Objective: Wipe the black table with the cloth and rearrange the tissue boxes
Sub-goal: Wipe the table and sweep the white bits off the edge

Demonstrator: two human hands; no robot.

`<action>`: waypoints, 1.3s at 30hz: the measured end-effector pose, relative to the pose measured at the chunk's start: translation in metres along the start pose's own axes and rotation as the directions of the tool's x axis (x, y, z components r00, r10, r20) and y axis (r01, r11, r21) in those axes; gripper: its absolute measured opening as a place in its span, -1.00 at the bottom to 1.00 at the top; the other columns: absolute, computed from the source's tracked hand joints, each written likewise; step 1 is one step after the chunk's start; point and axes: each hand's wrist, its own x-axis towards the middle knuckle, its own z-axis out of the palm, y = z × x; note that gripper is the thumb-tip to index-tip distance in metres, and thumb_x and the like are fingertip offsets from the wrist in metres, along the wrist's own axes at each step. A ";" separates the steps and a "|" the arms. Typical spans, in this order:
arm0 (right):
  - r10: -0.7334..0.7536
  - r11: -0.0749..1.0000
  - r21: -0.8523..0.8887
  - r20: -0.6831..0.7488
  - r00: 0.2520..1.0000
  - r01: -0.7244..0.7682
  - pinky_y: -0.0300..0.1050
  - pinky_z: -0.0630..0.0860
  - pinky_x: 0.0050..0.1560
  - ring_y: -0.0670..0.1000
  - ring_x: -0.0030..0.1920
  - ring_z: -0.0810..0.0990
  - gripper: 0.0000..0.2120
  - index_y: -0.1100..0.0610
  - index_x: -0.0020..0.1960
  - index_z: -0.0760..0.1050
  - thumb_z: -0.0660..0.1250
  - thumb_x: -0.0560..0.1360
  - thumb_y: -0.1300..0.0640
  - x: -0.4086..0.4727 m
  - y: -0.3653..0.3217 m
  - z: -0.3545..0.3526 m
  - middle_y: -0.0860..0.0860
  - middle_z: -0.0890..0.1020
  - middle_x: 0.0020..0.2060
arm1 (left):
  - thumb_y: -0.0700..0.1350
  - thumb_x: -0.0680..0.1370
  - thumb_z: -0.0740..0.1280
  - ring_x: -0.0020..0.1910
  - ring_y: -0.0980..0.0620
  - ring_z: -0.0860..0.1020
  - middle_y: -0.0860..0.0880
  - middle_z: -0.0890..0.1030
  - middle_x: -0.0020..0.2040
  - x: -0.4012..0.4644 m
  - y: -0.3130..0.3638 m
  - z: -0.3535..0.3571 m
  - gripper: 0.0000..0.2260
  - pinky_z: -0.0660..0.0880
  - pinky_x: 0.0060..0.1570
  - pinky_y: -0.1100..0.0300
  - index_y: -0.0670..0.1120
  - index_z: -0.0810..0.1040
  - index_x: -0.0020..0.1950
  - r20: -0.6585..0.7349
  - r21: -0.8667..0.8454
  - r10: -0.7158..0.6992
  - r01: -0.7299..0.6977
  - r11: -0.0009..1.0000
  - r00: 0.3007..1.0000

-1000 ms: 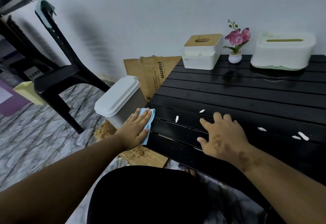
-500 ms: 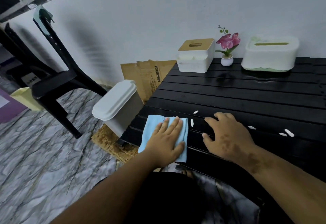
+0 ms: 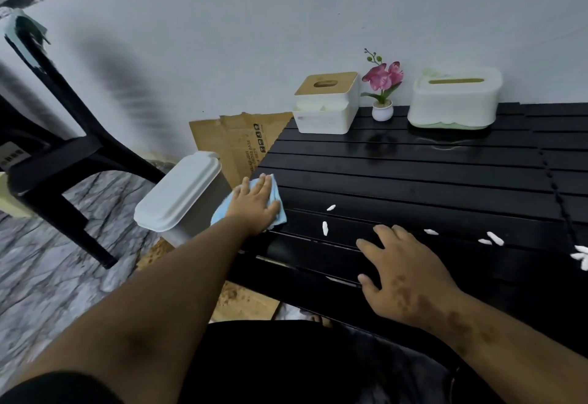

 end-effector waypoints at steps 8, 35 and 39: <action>-0.009 0.998 0.059 -0.019 1.000 0.010 -0.15 0.29 0.35 0.04 0.47 0.20 -0.38 -0.11 0.51 0.22 0.15 0.50 -0.29 -0.004 0.003 -0.006 -0.03 0.26 0.47 | 0.26 0.58 -0.16 0.57 -0.13 -0.20 0.04 -0.09 0.61 -0.021 0.068 0.001 -0.36 -0.18 0.53 -0.02 0.04 -0.18 0.61 0.010 0.043 0.508 -0.508 0.860 0.861; 0.068 0.998 0.016 -0.113 0.991 -0.066 -0.04 0.50 0.17 0.11 0.25 0.54 -0.46 -0.06 0.29 0.53 0.21 0.41 -0.30 -0.032 0.027 0.018 0.01 0.56 0.28 | 0.23 0.58 -0.09 0.57 -0.18 -0.14 0.02 -0.04 0.62 0.089 0.126 -0.009 -0.38 -0.15 0.49 -0.07 0.06 -0.12 0.61 0.075 0.069 0.741 -0.745 0.664 0.667; 0.048 0.999 0.024 -0.098 0.994 -0.046 -0.02 0.46 0.23 0.12 0.32 0.49 -0.42 -0.05 0.34 0.49 0.15 0.45 -0.33 -0.034 0.030 0.017 0.02 0.52 0.33 | 0.19 0.62 -0.07 0.58 -0.21 -0.12 0.00 -0.02 0.63 0.076 0.155 -0.004 -0.40 -0.14 0.50 -0.12 0.03 -0.11 0.62 0.094 0.097 0.890 -0.894 0.438 0.446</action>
